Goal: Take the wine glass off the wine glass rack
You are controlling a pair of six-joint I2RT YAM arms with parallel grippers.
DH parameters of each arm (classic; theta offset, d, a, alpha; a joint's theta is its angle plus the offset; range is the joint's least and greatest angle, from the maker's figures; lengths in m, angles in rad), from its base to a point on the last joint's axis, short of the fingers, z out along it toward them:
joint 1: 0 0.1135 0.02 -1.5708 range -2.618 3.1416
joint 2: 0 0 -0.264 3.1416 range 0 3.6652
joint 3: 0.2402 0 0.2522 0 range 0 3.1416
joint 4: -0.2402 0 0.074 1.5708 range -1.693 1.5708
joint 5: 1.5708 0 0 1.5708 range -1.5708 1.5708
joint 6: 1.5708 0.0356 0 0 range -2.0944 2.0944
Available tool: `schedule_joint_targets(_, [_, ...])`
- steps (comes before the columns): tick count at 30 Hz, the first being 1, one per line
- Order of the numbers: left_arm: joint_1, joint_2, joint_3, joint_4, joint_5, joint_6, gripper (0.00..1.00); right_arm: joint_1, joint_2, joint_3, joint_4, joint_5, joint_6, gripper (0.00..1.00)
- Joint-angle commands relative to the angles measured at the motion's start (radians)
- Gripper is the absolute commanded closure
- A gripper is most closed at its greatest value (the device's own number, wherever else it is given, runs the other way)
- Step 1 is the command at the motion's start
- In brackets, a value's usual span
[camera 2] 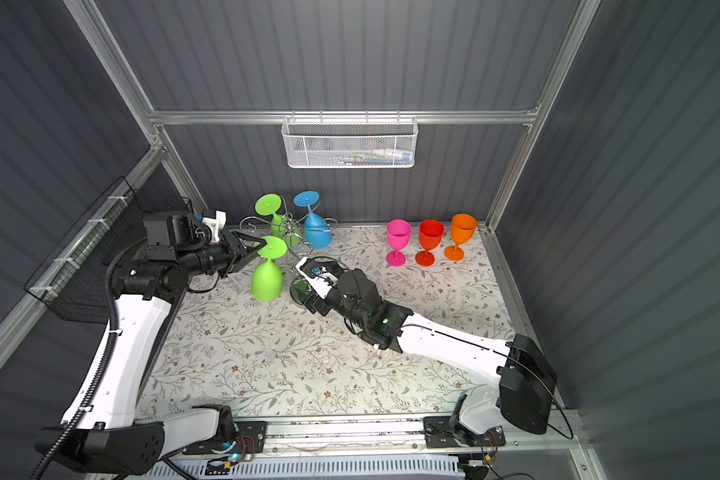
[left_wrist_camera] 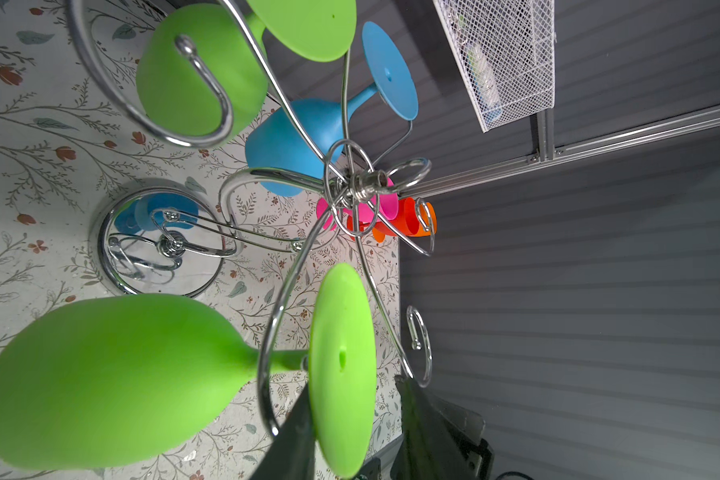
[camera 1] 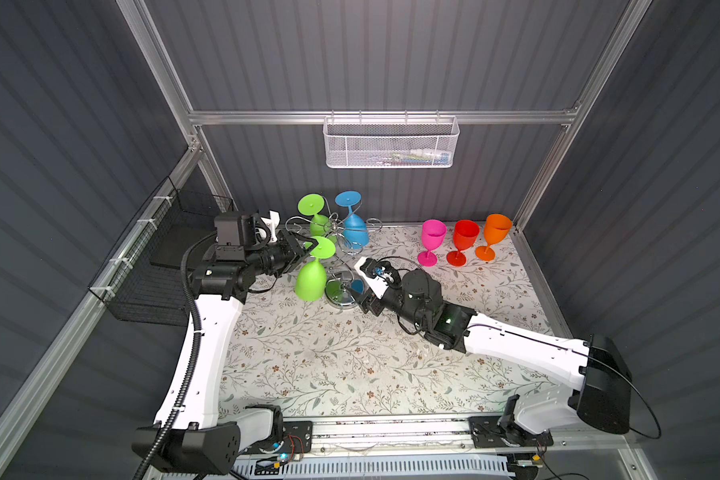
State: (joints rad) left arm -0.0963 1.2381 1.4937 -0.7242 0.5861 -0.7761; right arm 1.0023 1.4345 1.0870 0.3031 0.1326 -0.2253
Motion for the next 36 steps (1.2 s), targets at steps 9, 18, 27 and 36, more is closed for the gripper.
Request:
schedule_joint_targets(9, [0.004,-0.006,-0.026,0.037,0.004,-0.014,0.76,0.004,0.004,0.006,0.021,0.011,0.004,0.22])
schedule_joint_targets(18, [0.004,-0.009,-0.041,0.063,-0.012,-0.029,0.85,0.004,0.001,-0.002,0.027,0.016,0.003,0.22])
schedule_joint_targets(27, [0.004,-0.021,-0.050,0.092,-0.015,-0.053,0.97,0.004,0.000,-0.006,0.025,0.017,0.001,0.22])
schedule_joint_targets(36, [0.004,-0.034,-0.009,0.054,-0.037,-0.043,1.00,0.004,0.001,-0.003,0.021,0.022,0.001,0.22])
